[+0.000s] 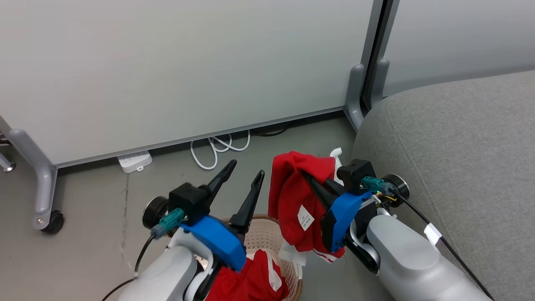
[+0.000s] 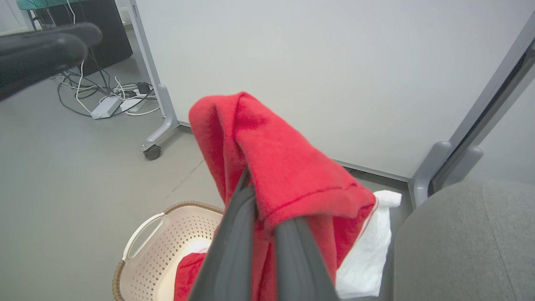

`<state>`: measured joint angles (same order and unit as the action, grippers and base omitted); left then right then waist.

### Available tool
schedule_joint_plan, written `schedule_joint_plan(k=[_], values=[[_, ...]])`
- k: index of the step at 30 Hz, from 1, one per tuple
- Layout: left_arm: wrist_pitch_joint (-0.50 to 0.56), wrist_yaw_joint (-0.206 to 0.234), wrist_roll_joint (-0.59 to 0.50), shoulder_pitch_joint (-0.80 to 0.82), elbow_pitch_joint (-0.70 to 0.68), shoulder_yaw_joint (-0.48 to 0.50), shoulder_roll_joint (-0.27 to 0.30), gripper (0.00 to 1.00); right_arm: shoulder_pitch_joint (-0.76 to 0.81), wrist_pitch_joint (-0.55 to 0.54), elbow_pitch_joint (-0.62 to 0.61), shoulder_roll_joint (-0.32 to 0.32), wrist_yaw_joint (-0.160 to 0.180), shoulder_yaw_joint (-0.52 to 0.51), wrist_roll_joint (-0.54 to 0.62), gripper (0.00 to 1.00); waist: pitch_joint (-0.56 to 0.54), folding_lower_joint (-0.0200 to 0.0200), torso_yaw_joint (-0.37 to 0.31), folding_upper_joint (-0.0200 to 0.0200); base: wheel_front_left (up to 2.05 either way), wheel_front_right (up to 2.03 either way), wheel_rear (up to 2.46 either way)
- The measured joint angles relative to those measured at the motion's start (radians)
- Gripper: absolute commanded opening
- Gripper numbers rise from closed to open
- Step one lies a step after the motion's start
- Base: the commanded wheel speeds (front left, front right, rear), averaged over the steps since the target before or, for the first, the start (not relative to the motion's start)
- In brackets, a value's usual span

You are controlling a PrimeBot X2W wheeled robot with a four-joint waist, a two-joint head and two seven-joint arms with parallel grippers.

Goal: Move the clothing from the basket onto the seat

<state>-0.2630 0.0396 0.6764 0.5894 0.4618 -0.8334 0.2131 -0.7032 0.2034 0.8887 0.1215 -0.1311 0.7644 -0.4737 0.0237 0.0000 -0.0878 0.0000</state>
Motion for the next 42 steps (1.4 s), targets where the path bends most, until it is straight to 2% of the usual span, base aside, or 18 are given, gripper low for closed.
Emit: schedule_joint_plan(k=[7,16,31,42], values=[[0.0,-0.034,-0.133,-0.192,-0.119,0.17,0.02,1.0,0.002,0.001,-0.007,0.01,0.0,-0.031,0.012,0.0,0.007,0.0001,0.012,0.0,0.0,0.0,0.0],[0.0,-0.075,-0.231,-0.342,-0.135,0.314,-0.011,1.0,0.022,-0.009,-0.026,0.013,0.0,-0.059,0.027,0.0,0.002,0.0001,0.025,0.0,0.0,0.0,0.0],[0.0,-0.136,-0.318,-0.377,-0.105,0.416,-0.068,1.0,0.05,-0.036,-0.066,0.013,0.0,-0.086,0.052,0.0,0.007,0.0001,0.015,0.0,0.0,0.0,0.0],[0.0,-0.154,-0.354,-0.386,-0.106,0.454,-0.087,1.0,0.049,-0.042,-0.091,0.016,0.0,-0.114,0.068,0.0,0.032,0.0,-0.093,0.0,0.0,0.0,0.0]])
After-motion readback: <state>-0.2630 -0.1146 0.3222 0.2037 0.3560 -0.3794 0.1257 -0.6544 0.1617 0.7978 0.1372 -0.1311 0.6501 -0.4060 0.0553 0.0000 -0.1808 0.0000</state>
